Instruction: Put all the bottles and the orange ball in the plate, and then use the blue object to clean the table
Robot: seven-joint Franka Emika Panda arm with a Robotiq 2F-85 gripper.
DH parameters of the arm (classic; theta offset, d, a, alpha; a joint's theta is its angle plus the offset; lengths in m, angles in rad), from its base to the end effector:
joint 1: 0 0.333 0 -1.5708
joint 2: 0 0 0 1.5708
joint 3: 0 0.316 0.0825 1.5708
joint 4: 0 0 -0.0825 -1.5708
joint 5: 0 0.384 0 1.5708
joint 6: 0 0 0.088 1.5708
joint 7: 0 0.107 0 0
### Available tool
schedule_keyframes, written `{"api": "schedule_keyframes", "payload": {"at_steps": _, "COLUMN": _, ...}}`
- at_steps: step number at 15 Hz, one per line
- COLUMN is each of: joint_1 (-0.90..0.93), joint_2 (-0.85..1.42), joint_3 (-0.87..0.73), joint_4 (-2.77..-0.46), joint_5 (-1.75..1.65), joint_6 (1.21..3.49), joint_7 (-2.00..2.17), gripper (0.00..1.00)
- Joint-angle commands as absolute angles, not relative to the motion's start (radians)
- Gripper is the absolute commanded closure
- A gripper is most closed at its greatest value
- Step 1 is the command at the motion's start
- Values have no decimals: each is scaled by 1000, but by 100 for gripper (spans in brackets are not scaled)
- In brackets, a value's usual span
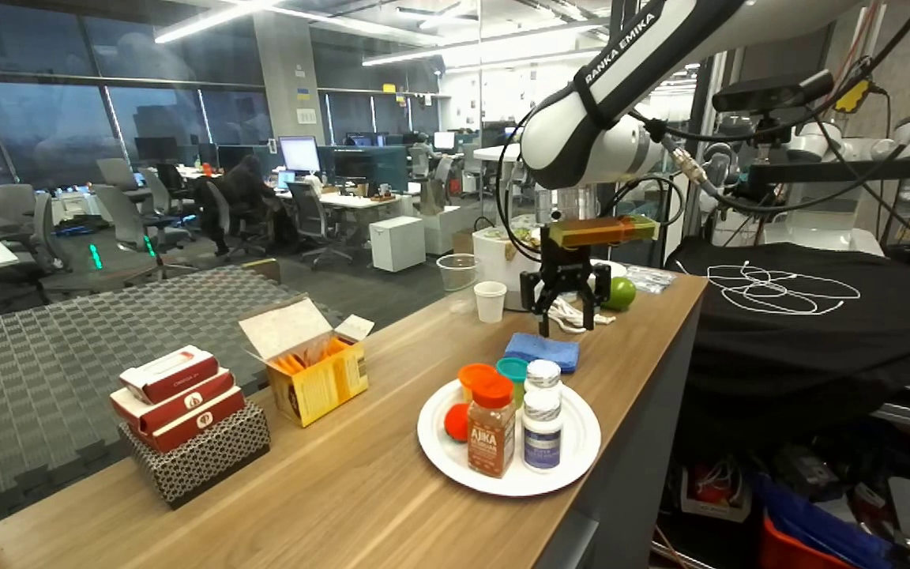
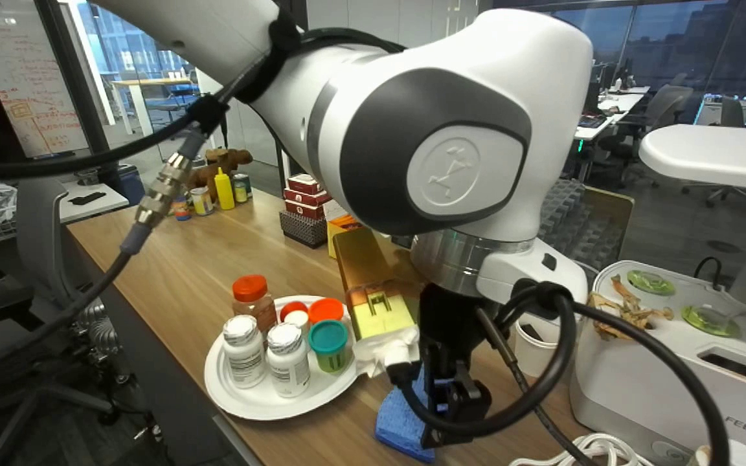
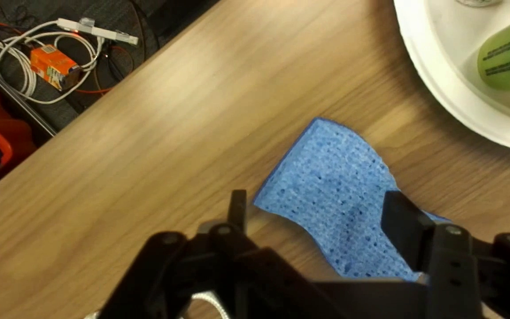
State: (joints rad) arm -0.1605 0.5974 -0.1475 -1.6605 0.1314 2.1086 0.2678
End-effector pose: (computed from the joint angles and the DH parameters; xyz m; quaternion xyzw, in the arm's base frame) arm 0.6403 -0.1866 0.2526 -0.9481 0.3099 0.0702 0.0131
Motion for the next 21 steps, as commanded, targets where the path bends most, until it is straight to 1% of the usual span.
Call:
{"api": "schedule_keyframes", "payload": {"at_steps": 1, "joint_1": -152, "joint_2": 554, "joint_3": -146, "joint_4": -1698, "joint_5": 148, "joint_6": 2118, "joint_7": 289, "gripper": 51}}
{"api": "schedule_keyframes", "payload": {"at_steps": 3, "joint_1": -144, "joint_2": 550, "joint_3": -157, "joint_4": -1712, "joint_5": 143, "joint_6": 2113, "joint_7": 326, "gripper": 65}}
{"api": "schedule_keyframes", "payload": {"at_steps": 6, "joint_1": -139, "joint_2": 546, "joint_3": -162, "joint_4": -1737, "joint_5": 146, "joint_6": 2103, "joint_7": 375, "gripper": 89}}
{"api": "schedule_keyframes", "payload": {"at_steps": 7, "joint_1": -137, "joint_2": 550, "joint_3": -163, "joint_4": -1742, "joint_5": 146, "joint_6": 2100, "joint_7": 391, "gripper": 95}}
{"api": "schedule_keyframes", "payload": {"at_steps": 8, "joint_1": -136, "joint_2": 551, "joint_3": -162, "joint_4": -1747, "joint_5": 146, "joint_6": 2098, "joint_7": 401, "gripper": 100}}
{"api": "schedule_keyframes", "payload": {"at_steps": 10, "joint_1": -133, "joint_2": 547, "joint_3": -165, "joint_4": -1758, "joint_5": 145, "joint_6": 2098, "joint_7": 422, "gripper": 100}}
{"api": "schedule_keyframes", "payload": {"at_steps": 11, "joint_1": -131, "joint_2": 543, "joint_3": -167, "joint_4": -1763, "joint_5": 143, "joint_6": 2098, "joint_7": 432, "gripper": 74}}
{"api": "schedule_keyframes", "payload": {"at_steps": 12, "joint_1": -129, "joint_2": 540, "joint_3": -168, "joint_4": -1765, "joint_5": 141, "joint_6": 2096, "joint_7": 439, "gripper": 74}}
{"api": "schedule_keyframes", "payload": {"at_steps": 13, "joint_1": -127, "joint_2": 538, "joint_3": -169, "joint_4": -1767, "joint_5": 141, "joint_6": 2097, "joint_7": 447, "gripper": 68}}
{"api": "schedule_keyframes", "payload": {"at_steps": 21, "joint_1": -129, "joint_2": 508, "joint_3": -174, "joint_4": -1769, "joint_5": 146, "joint_6": 2089, "joint_7": 477, "gripper": 8}}
